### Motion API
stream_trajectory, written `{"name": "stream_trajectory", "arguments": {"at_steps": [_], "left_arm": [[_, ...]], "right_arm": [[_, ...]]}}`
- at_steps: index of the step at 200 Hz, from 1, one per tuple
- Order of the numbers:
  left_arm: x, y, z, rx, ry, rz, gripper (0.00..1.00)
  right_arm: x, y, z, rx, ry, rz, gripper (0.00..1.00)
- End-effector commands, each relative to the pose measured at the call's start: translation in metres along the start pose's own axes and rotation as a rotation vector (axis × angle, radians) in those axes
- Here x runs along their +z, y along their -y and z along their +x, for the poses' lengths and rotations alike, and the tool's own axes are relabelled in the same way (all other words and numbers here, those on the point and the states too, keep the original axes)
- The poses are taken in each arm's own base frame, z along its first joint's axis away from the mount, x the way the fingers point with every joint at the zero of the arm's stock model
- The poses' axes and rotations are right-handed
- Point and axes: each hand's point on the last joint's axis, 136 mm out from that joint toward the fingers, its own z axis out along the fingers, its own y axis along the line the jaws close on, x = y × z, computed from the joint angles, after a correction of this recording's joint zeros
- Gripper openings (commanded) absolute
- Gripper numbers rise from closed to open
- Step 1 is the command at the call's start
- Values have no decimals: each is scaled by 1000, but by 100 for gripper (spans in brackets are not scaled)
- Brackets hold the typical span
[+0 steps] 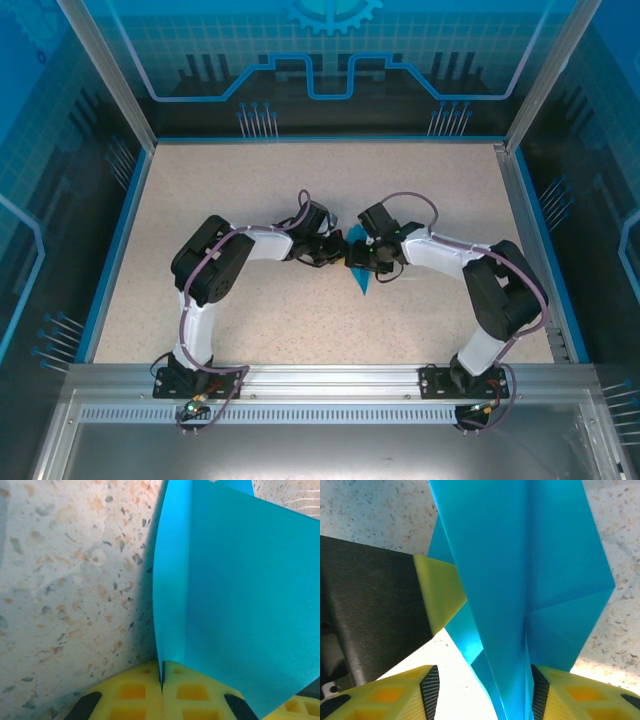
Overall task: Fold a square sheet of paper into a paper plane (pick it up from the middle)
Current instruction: Move a paper plane to the center of the table.
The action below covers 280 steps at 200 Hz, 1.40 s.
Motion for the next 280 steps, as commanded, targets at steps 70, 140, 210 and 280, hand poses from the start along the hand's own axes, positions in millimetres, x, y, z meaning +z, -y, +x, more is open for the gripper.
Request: {"name": "stream_trajectory", "arguments": {"at_steps": [70,140,210,280], "left_arm": [[1,-6,3,-23,-22,-2,4],[-5,-1,3,-14,-16,3,8],[-54,-11,-16,-53,102,-65,27],[-127,-71,-25,-86,299,-468,70]], "right_arm": [[3,7,3,-38,13,148,37],[11,10,3,-37,-5,216,28],[6,14,2,-38,-2,254,9],[17,12,2,-86,-23,305,9]]}}
